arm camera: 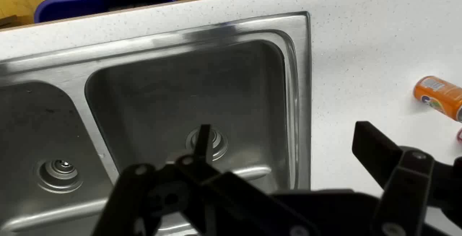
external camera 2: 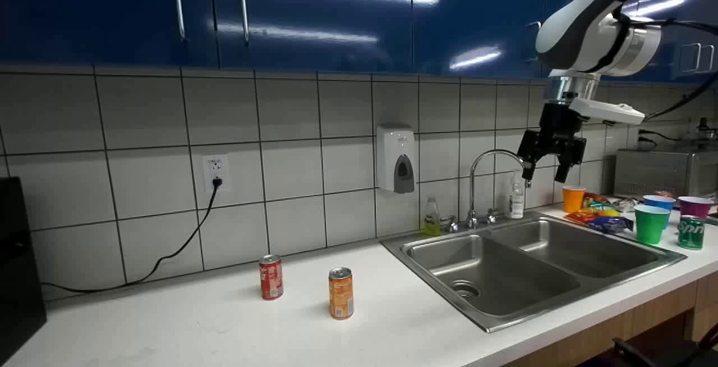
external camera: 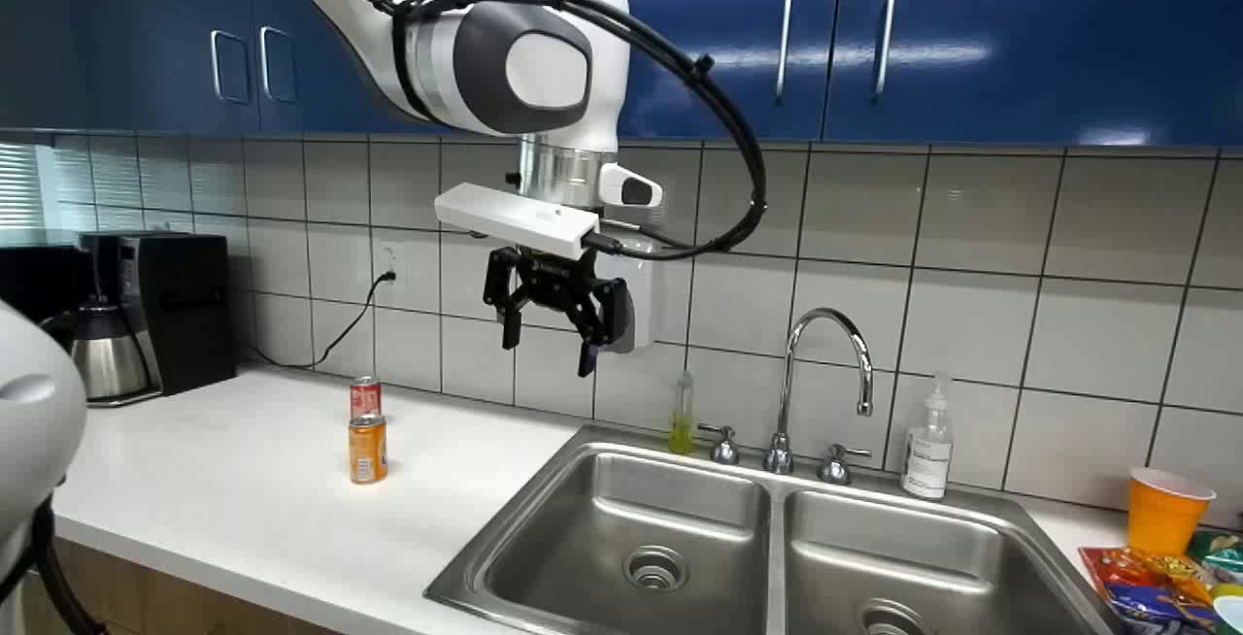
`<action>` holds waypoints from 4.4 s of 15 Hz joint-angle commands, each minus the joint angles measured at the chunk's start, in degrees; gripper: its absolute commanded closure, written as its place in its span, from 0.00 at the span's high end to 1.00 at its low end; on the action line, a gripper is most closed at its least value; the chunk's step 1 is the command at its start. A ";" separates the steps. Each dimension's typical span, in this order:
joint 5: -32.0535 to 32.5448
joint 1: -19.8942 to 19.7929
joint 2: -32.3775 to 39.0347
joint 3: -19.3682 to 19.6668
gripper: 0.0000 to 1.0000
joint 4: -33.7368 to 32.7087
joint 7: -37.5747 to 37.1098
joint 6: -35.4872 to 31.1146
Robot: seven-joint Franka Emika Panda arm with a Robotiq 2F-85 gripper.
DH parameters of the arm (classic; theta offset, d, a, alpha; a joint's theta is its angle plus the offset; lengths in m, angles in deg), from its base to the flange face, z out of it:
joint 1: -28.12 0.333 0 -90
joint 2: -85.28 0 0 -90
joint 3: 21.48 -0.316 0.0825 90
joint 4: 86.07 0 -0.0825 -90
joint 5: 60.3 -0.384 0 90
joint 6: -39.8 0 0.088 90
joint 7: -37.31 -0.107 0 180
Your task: Put the soda can into the sink
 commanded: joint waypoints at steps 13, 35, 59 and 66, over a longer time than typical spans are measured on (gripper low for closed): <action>-0.82 -0.04 2.82 -4.15 1.00 0.51 0.22 -2.08; -2.90 10.63 20.12 -19.00 1.00 -2.78 -0.18 -14.51; -0.59 15.45 40.61 -31.10 1.00 -18.99 -6.16 -18.13; 2.43 18.09 46.78 -31.88 1.00 -23.71 -9.27 -18.29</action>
